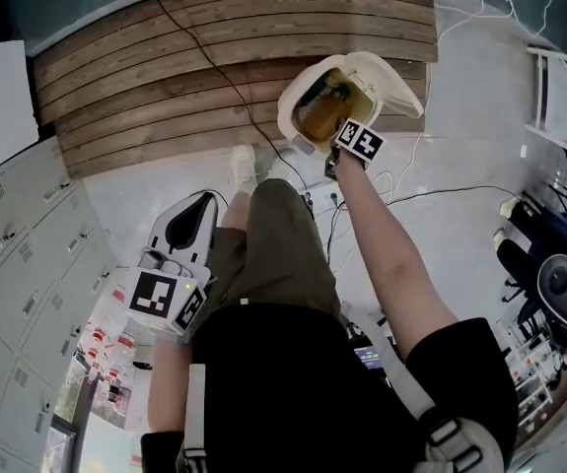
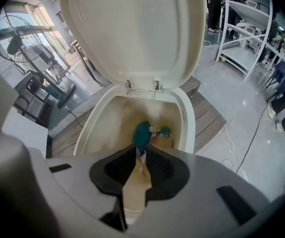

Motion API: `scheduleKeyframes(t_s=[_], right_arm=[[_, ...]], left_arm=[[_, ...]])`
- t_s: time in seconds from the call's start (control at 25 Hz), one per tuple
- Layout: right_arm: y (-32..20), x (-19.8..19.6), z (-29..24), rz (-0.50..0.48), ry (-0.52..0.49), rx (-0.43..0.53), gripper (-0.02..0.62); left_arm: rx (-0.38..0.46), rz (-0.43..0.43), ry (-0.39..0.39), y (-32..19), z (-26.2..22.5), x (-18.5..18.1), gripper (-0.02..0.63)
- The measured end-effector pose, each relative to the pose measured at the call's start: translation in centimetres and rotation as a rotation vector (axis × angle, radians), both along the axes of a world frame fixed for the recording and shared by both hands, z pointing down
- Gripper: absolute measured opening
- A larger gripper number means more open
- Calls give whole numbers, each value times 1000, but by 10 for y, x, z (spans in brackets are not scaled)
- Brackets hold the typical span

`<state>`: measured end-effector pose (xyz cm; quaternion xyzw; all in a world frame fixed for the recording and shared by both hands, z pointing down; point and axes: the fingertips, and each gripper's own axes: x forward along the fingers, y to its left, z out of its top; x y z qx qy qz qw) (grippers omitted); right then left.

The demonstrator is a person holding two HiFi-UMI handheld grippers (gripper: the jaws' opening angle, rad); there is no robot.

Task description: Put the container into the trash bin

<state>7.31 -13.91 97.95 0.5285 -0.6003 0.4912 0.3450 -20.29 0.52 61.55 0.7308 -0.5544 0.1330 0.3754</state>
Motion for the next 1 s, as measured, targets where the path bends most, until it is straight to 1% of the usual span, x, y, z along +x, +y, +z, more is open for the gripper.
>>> scheduleKeyframes(t_s=[0.2, 0.44, 0.72, 1.0], right_arm=[[0, -3, -16, -26, -11, 13, 40], [-1, -3, -36, -62, -13, 16, 21], [7, -8, -74, -82, -42, 49, 15], [16, -18, -124, -167, -65, 105, 15]], left_arm=[[10, 0, 16, -6, -1, 3, 8], [24, 8, 32, -13, -7, 11, 8], [45, 20, 39, -19, -16, 14, 8], [94, 59, 56, -33, -32, 25, 8]])
